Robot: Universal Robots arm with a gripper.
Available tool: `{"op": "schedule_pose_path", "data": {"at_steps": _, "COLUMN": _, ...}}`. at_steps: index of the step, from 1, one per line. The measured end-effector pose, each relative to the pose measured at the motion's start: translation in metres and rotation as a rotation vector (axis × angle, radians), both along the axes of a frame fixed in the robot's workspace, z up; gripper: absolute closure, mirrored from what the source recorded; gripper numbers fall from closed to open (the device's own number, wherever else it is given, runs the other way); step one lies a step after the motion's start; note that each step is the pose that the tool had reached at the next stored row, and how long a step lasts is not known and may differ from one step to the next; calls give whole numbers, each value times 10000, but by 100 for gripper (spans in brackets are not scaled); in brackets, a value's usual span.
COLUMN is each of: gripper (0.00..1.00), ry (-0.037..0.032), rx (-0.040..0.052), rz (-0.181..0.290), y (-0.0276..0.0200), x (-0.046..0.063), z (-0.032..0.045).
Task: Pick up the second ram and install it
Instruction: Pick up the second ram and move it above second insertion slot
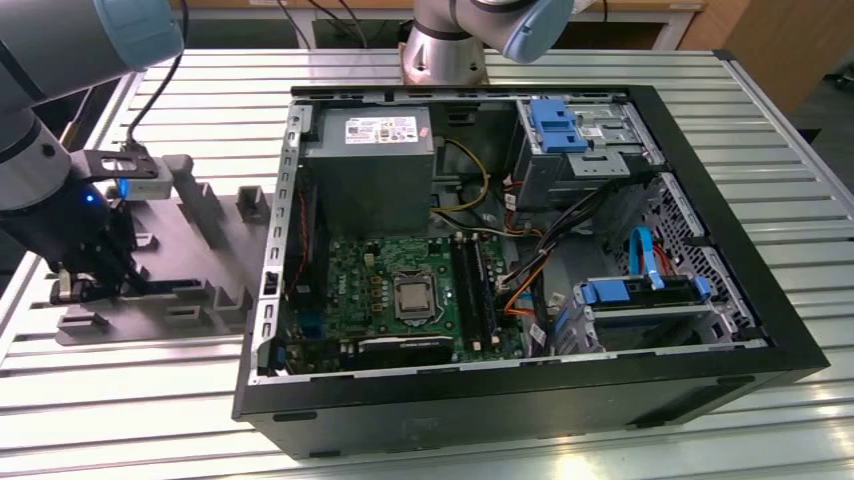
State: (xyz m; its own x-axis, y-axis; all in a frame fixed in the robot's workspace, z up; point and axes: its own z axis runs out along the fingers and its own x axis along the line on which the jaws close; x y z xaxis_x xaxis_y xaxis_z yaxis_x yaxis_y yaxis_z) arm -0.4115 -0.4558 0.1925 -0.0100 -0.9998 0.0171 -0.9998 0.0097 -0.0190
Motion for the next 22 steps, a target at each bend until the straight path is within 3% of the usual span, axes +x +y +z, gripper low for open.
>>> {"op": "schedule_pose_path", "data": {"at_steps": 12, "gripper": 86, "ry": 0, "rx": -21, "rz": -1, "y": 0, "x": 0, "z": 166}}
{"op": "schedule_pose_path", "data": {"at_steps": 22, "gripper": 86, "ry": 0, "rx": -19, "rz": -1, "y": 1, "x": 0, "z": 170}}
